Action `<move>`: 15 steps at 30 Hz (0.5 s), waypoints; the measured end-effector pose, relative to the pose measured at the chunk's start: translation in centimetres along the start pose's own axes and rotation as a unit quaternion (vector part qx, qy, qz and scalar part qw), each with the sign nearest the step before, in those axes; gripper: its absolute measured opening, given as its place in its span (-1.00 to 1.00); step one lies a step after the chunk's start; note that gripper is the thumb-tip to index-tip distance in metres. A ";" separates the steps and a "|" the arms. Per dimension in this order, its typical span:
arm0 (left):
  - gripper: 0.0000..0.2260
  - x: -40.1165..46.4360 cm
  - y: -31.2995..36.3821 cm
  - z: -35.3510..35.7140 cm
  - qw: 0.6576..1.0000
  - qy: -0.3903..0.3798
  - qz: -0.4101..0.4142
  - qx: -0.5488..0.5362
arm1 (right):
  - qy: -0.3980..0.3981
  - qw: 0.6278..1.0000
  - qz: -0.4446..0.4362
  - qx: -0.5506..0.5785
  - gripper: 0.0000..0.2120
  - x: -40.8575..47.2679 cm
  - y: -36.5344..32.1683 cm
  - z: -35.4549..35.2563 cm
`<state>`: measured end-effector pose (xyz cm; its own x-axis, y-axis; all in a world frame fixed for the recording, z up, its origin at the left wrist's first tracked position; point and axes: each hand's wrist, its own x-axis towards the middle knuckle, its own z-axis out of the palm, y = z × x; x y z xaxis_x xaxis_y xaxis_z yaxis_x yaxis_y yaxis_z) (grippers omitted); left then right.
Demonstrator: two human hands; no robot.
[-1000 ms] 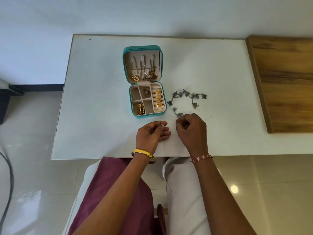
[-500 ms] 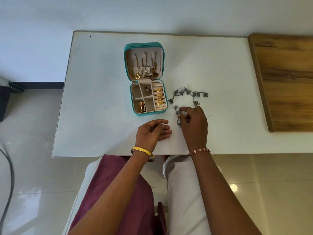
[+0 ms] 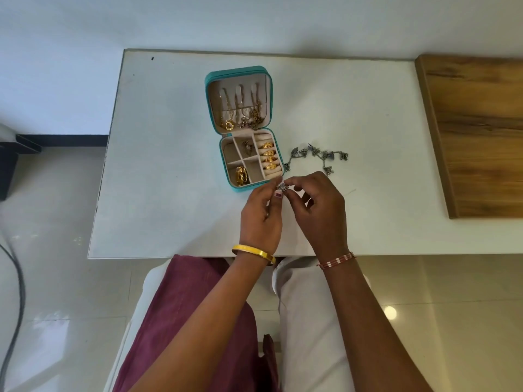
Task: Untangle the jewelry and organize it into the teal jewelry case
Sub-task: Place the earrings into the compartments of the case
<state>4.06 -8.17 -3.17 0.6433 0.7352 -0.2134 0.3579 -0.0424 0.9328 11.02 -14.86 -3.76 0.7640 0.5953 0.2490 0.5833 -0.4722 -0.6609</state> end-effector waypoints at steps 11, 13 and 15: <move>-0.85 1.4 0.6 -0.4 0.993 0.016 -0.090 -0.080 | 0.052 0.991 0.079 0.093 -0.79 0.7 0.5 -0.5; -0.86 1.4 0.6 -0.3 0.991 0.009 -0.097 -0.091 | 0.079 0.985 0.146 0.040 -0.78 1.2 1.7 -0.2; -0.87 1.4 0.6 -0.1 0.989 0.002 -0.106 -0.107 | 0.071 0.976 0.206 -0.009 -0.71 1.7 2.9 -0.1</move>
<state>5.11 -7.10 -2.92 0.5654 0.7155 -0.4102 0.3336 0.2565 0.9072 13.98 -15.26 -5.19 0.9644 0.2572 0.0610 0.2223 -0.6644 -0.7136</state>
